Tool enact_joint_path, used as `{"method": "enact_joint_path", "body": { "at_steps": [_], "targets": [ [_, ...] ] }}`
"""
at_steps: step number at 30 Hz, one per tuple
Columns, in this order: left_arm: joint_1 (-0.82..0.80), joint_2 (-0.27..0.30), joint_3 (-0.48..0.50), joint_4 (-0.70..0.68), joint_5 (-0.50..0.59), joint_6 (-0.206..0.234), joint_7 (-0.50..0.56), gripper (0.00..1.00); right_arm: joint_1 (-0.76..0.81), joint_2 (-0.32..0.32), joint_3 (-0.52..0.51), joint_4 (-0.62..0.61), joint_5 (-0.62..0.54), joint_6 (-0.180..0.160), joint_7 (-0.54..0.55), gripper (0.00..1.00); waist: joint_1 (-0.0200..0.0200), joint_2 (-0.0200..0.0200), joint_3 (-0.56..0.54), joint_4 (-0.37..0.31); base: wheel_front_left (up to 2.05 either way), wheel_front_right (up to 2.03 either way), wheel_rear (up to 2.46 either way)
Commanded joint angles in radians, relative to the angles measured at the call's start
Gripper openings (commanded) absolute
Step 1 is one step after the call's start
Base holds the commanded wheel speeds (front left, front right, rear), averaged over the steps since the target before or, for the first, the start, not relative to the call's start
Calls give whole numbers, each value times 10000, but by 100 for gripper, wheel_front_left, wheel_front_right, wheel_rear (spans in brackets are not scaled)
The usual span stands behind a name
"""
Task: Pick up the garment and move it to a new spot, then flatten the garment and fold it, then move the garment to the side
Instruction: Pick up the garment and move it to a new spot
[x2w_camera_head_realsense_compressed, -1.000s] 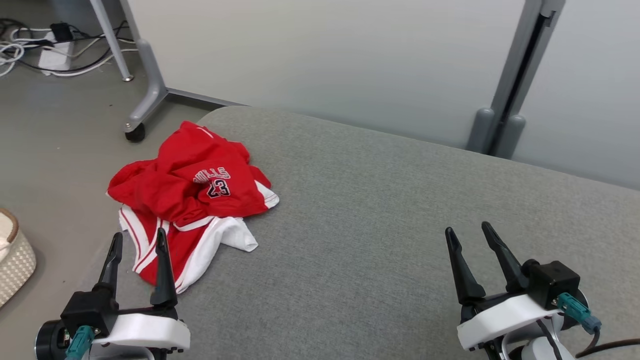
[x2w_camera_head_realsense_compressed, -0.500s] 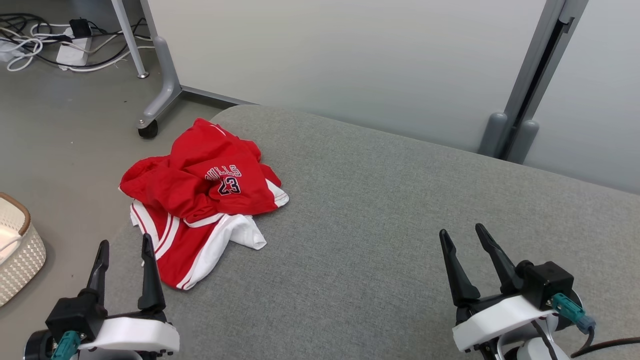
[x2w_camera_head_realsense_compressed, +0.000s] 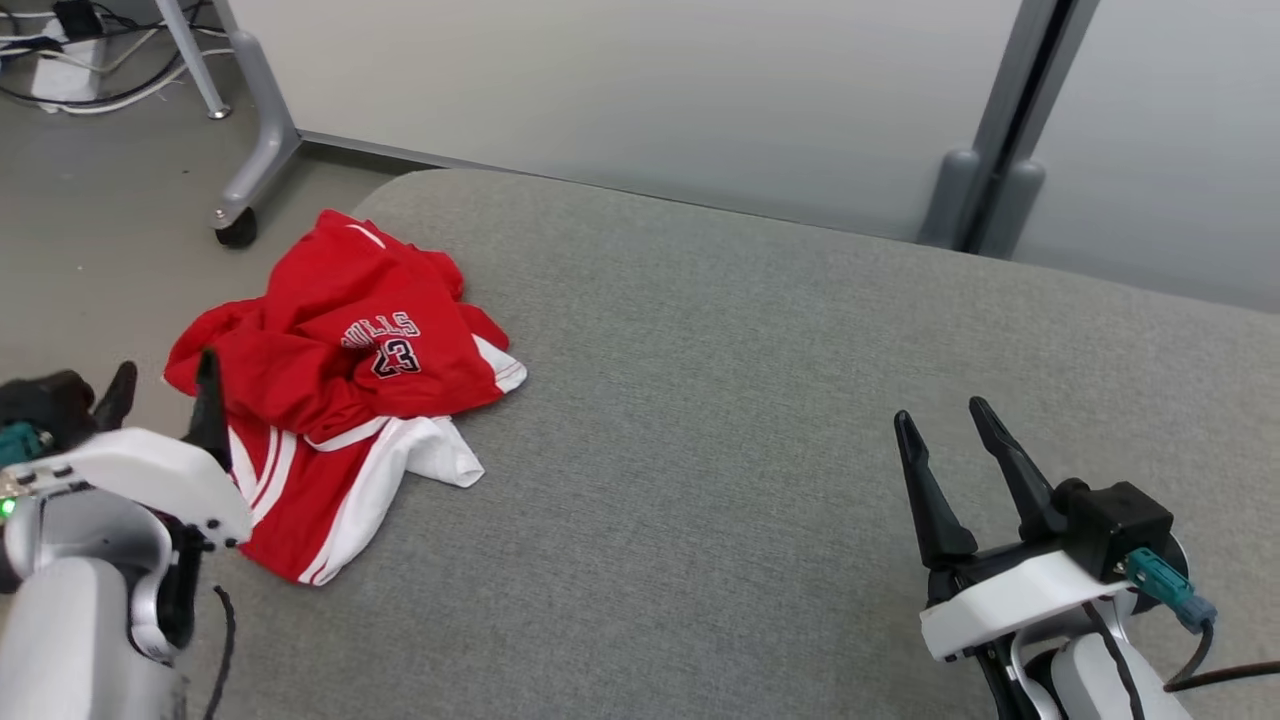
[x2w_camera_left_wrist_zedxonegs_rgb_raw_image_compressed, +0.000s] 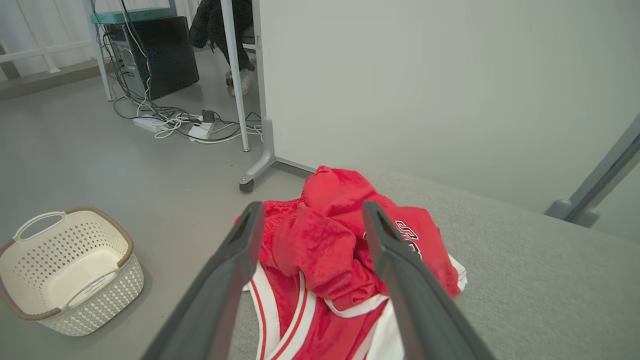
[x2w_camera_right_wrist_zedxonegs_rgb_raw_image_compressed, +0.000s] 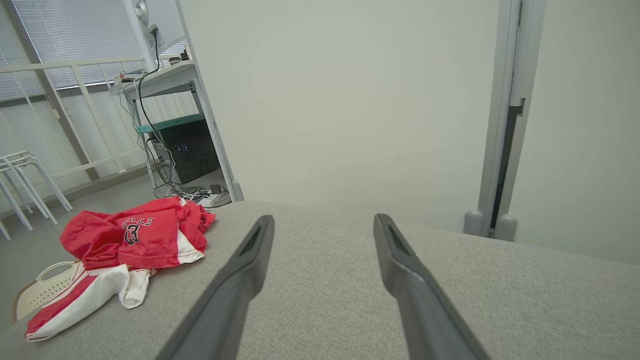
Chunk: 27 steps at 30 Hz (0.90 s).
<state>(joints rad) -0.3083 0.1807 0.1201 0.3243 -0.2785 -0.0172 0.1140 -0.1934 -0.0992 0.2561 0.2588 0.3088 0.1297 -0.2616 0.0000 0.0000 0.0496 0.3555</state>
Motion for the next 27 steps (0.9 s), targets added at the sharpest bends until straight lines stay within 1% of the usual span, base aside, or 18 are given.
{"method": "enact_joint_path", "body": {
  "at_steps": [1,5,9,10,13,14,16,19,21,25,27],
  "targets": [
    [-340,127,91,207,-172,-31,326,100,-104,-116,-18,-13,-20,18,-50,100,0,0,323,-361,0,0,0],
    [-1279,705,395,1138,-595,-104,1599,100,-306,-205,93,-56,-66,18,-50,100,0,0,721,-917,0,0,0],
    [-2142,1328,648,2243,-868,-152,2447,100,-495,-297,145,-81,-33,18,-48,100,0,0,1056,-1501,0,0,0],
    [-2142,1328,648,2243,-868,-152,2447,100,-495,-297,145,-81,-33,18,-48,100,0,0,1056,-1501,0,0,0],
    [-2691,1589,965,3061,-1262,-136,2879,100,-650,-364,200,-101,-22,18,-50,100,0,0,1285,-1935,0,0,0],
    [-2921,1968,1074,3611,-1277,-87,3103,100,-763,-411,263,-123,24,18,-48,100,0,0,1450,-2230,0,0,0],
    [-3185,2165,1217,4099,-1406,-38,3269,100,-879,-420,291,-197,55,18,-50,100,0,0,1656,-2487,0,0,0],
    [-3379,2521,1246,4781,-1285,194,3380,100,-990,-503,267,-244,100,17,-50,100,0,0,1938,-2774,0,0,0],
    [-3465,2739,1168,5245,-1182,275,3519,100,-1063,-525,283,-273,123,17,-50,100,0,0,2097,-2931,0,0,0],
    [-3656,2894,1072,6057,-1229,191,3962,100,-1124,-586,181,-363,178,17,-50,100,0,0,2338,-3079,0,0,0],
    [-3756,2971,1012,6319,-1181,197,3930,99,-1152,-591,164,-394,176,17,-50,100,0,0,2401,-3094,0,0,0]
  ]
}}
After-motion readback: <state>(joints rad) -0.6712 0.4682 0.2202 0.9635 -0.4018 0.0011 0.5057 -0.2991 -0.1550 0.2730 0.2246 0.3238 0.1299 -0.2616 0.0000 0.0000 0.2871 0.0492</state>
